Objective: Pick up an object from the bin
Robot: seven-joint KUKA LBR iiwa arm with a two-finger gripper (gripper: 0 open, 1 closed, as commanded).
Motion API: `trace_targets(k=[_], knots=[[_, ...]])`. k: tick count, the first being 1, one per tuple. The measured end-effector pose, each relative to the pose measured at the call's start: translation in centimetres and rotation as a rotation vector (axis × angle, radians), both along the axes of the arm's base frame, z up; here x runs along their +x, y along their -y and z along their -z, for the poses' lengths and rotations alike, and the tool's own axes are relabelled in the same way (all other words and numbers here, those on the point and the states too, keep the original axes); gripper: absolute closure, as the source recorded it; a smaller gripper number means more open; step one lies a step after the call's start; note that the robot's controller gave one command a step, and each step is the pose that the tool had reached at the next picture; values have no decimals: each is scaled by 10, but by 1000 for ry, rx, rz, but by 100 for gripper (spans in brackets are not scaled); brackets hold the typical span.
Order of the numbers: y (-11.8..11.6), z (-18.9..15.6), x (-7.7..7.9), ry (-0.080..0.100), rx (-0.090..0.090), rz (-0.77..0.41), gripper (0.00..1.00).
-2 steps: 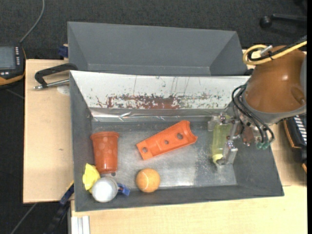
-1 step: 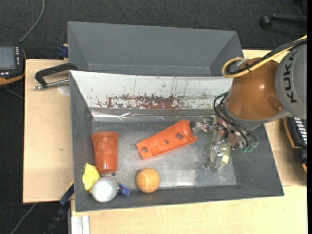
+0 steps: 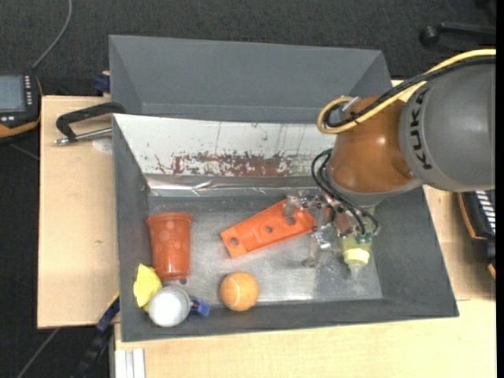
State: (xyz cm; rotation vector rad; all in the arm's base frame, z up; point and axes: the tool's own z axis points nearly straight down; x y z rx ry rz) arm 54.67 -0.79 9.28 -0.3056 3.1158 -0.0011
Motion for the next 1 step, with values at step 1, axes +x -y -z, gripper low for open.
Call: trace_targets(k=[1], knots=[[-28, 20, 26, -2, 1, -118, 0]])
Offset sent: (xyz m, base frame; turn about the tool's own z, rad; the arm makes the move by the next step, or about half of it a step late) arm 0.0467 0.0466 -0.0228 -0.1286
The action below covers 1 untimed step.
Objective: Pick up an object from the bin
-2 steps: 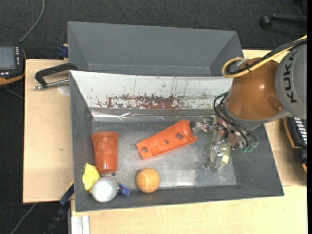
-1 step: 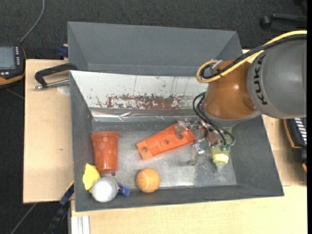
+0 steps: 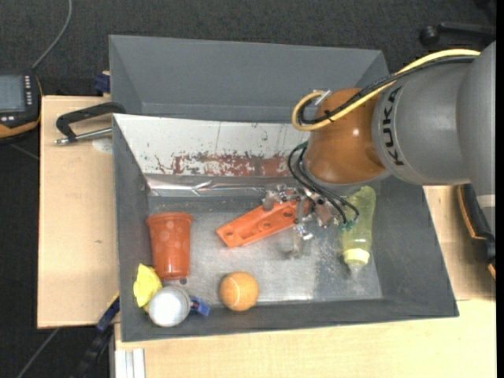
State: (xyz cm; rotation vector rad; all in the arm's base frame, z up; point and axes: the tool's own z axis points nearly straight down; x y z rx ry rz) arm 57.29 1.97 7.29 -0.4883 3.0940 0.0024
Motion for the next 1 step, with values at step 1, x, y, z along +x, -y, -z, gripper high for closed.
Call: trace_targets(k=[1], knots=[[-20, 2, 22, 7, -1, -11, 100]])
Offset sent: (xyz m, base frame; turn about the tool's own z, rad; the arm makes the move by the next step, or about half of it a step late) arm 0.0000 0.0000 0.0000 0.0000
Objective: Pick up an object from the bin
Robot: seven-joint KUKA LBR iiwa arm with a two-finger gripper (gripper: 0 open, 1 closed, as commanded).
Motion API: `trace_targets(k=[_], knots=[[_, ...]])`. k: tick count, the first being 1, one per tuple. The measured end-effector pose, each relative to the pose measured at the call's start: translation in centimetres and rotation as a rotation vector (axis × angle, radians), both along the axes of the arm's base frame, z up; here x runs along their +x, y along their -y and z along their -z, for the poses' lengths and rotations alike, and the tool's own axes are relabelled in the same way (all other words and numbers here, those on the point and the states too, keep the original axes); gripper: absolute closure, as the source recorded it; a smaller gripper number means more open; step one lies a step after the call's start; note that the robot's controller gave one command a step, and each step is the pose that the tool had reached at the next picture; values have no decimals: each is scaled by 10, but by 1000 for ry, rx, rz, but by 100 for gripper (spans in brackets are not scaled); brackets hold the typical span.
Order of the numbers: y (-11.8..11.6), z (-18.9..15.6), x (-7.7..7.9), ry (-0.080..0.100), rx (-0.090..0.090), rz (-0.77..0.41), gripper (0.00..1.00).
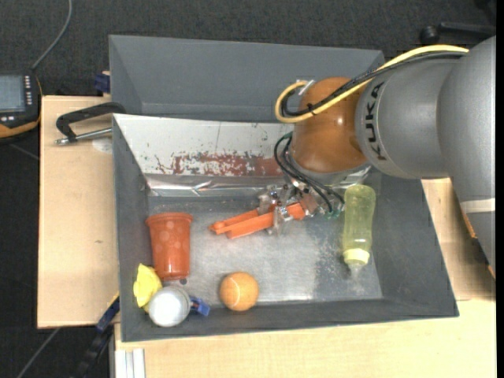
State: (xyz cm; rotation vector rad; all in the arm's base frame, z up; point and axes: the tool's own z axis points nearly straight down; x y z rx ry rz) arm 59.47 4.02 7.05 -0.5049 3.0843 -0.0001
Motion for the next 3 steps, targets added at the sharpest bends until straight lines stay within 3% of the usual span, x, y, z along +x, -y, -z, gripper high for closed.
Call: trace_targets(k=[1, 2, 3], knots=[[0, 0, 0, 0, 0, 0, 100], [1, -26, -9, 2, 1, 2, 100], [-2, -45, 2, 6, 2, 0, 100]])
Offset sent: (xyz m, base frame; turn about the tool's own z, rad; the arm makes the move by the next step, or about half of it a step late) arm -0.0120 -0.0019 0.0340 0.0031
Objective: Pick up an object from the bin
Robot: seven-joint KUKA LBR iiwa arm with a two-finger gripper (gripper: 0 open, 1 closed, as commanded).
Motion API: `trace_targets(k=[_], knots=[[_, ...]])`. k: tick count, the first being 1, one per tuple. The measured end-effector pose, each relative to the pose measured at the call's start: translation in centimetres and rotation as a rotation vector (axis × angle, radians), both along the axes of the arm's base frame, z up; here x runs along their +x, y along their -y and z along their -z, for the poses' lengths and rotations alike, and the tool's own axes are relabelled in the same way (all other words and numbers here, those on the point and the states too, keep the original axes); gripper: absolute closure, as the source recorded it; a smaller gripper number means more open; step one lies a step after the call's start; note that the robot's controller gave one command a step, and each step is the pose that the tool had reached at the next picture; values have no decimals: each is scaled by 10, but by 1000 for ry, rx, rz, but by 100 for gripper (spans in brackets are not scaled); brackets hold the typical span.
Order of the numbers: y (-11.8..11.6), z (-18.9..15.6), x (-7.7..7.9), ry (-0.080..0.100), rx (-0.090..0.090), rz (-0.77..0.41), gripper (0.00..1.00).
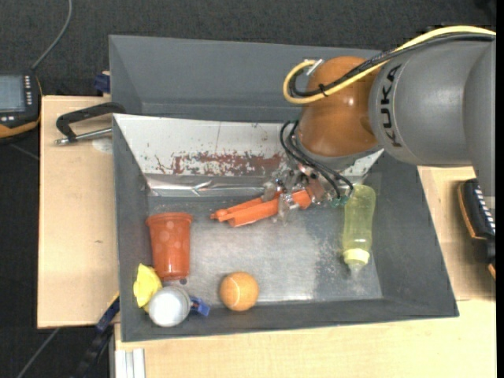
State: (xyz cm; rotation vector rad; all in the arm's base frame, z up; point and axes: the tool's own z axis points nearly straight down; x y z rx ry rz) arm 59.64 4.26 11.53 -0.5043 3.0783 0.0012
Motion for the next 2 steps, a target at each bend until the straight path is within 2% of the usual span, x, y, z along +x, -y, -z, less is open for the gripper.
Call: trace_targets(k=[1, 2], knots=[[1, -52, -4, -6, 0, 12, 100], [3, -122, 2, 4, 2, 23, 100]])
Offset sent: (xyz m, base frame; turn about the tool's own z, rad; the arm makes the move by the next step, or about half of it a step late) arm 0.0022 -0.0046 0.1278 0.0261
